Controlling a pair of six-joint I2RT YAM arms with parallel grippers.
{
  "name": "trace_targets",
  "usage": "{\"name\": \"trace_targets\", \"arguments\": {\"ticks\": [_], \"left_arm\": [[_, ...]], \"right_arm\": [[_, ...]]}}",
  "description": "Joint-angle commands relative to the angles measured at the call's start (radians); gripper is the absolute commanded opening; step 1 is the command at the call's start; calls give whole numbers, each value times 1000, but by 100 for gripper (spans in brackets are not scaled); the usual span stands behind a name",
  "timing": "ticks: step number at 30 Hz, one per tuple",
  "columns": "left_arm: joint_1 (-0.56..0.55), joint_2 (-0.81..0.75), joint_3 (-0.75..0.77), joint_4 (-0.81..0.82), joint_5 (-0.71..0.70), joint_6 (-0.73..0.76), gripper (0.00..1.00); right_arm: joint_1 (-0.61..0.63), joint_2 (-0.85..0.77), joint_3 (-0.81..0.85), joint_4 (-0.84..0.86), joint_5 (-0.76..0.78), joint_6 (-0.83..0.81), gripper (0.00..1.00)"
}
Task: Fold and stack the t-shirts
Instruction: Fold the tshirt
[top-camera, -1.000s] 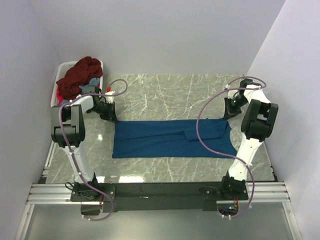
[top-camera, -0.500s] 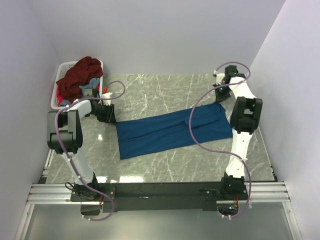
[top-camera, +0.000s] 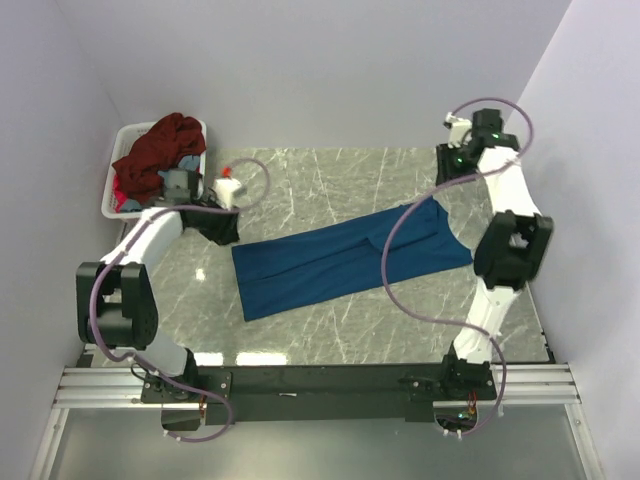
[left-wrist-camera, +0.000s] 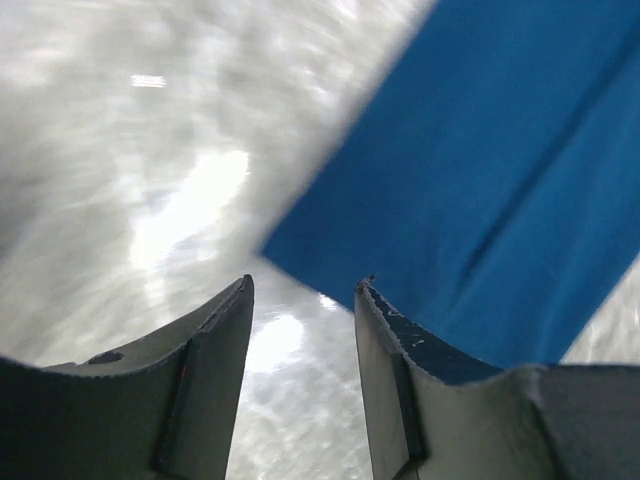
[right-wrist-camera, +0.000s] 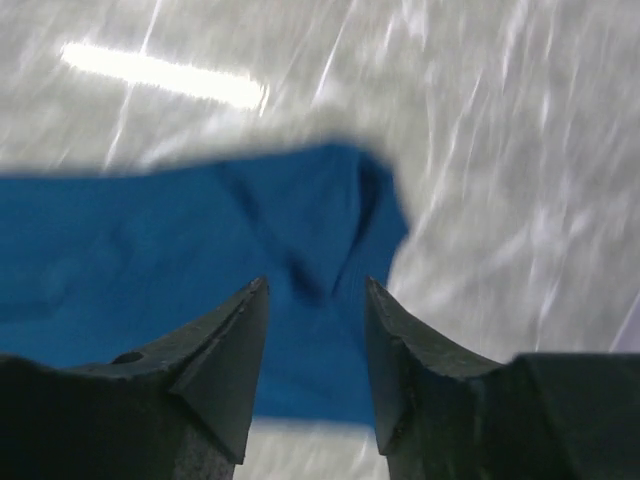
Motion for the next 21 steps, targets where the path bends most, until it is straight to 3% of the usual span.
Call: {"name": "trace_targets", "arguments": {"ticks": [1,6,9,15,21], "left_arm": [[-101,-22,-66,-33,-49,118,50],[-196,50,-75,16,-159,141,52],[-225,88,-71,44,-201,162,52],[-264,179,-79,67,-307,207,48],[-274,196,-129,59,-343,219,43]], "right_arm": [[-13,-144,-138,-154,-112,-11,49],[-15,-229,-442,-98,-128,-5,36],[-17,-226,-521,-47,-82,-4,29],[-17,-97,-477,-7,32,-5,20],[-18,39,-397,12,164,-21,17]]}}
